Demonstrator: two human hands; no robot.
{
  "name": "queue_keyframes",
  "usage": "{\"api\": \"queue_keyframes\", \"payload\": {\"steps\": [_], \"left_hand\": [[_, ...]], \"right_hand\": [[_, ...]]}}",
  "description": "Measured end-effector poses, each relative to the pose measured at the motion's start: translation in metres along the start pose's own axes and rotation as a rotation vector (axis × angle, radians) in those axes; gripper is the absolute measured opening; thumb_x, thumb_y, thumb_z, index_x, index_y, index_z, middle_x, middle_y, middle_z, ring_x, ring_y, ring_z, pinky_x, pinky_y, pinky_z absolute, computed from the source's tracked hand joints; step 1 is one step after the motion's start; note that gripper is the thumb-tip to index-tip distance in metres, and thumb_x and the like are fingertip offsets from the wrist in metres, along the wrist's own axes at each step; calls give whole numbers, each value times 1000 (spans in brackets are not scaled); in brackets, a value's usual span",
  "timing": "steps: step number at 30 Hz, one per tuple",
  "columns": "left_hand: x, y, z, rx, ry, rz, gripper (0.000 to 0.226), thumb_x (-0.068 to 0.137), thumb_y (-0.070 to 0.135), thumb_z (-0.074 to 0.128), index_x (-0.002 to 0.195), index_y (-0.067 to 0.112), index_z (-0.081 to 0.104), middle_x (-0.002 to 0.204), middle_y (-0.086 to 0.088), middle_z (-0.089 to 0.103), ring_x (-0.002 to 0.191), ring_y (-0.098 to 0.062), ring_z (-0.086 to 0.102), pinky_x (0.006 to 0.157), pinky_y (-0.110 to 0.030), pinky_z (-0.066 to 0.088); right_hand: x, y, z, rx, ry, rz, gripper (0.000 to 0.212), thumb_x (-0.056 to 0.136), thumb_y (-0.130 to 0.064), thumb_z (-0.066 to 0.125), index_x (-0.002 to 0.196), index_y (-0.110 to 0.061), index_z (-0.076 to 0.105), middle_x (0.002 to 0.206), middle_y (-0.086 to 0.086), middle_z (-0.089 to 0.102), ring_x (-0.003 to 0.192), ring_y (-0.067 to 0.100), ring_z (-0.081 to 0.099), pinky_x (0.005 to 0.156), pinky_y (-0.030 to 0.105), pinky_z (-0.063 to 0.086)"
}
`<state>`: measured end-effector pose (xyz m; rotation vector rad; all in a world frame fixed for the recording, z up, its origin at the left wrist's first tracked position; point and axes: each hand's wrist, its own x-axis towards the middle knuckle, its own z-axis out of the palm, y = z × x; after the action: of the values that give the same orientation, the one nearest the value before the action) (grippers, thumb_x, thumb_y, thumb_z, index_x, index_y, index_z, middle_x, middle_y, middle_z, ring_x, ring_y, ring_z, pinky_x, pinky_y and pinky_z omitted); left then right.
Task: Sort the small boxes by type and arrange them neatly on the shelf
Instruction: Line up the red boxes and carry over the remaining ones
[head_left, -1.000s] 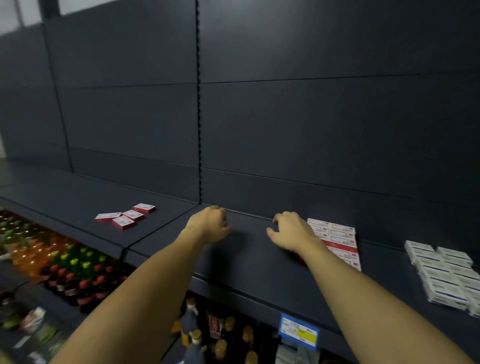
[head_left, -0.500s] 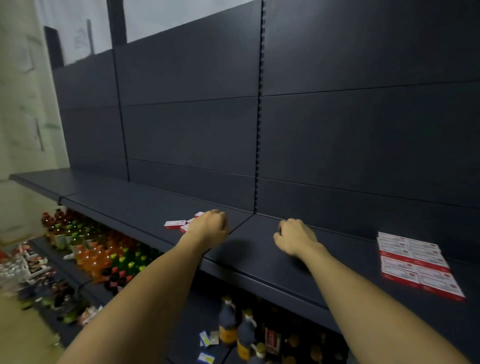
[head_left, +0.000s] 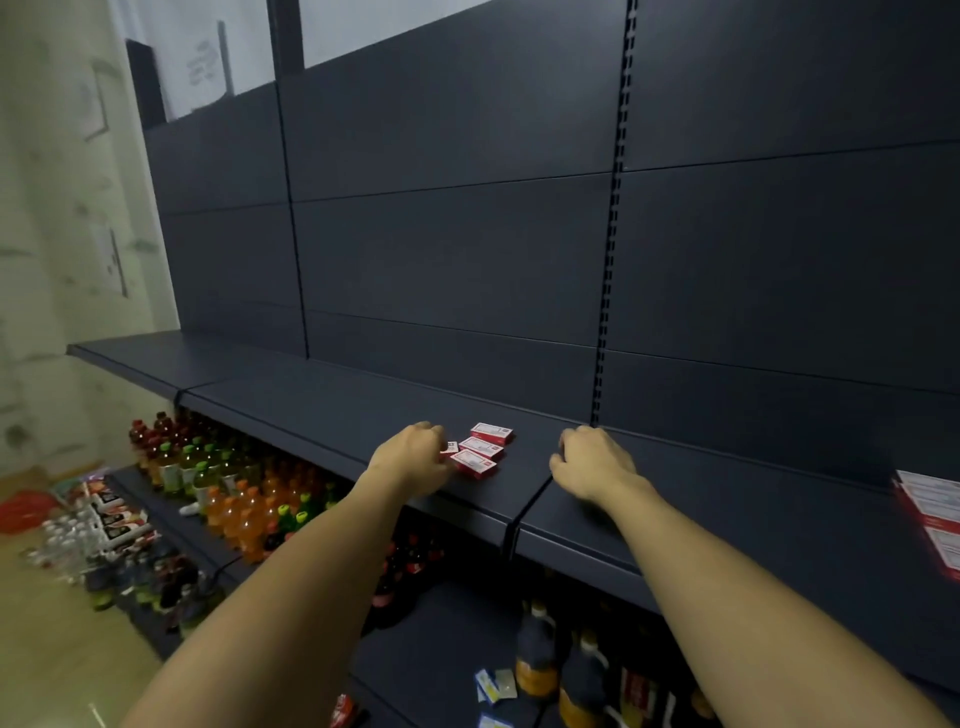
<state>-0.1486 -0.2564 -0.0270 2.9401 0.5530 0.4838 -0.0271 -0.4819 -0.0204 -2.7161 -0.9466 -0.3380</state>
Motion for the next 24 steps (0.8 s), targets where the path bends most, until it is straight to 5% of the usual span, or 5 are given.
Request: {"api": "queue_keyframes", "payload": {"steps": [8,13,17,24], "left_hand": [[30,-38,10,-17,-4,-12,31,89,38,59,112,18,61,114,-1,58,98,-18,56,86,-39,54],[63,-62,13,-34,-83,10,58,84,47,67,131,15,56,127,0,54,115,-20,55,96,-37,51],[88,-76,16,-59,-123,43,67,79,54,72,132,17,56,124,2,53,111,-18,56,95,-35,52],[115,-81,27,-122,-205,89,54,80,59,72,120,23,66,114,3,57,102,-16,57,85,-33,53]], "right_hand": [[54,-28,31,5,-24,-25,37,96,-32,48,125,-10,57,128,8,56,121,27,51,89,37,47],[95,-35,44,41,-19,-41,36,94,-32,52,123,-11,60,125,8,57,115,28,55,89,37,51],[123,-35,49,41,-52,-52,39,92,-34,56,124,-11,59,125,7,56,116,27,54,92,40,51],[152,-35,64,94,-112,-42,43,88,-36,64,126,-17,59,125,3,56,112,23,57,90,35,51]]}}
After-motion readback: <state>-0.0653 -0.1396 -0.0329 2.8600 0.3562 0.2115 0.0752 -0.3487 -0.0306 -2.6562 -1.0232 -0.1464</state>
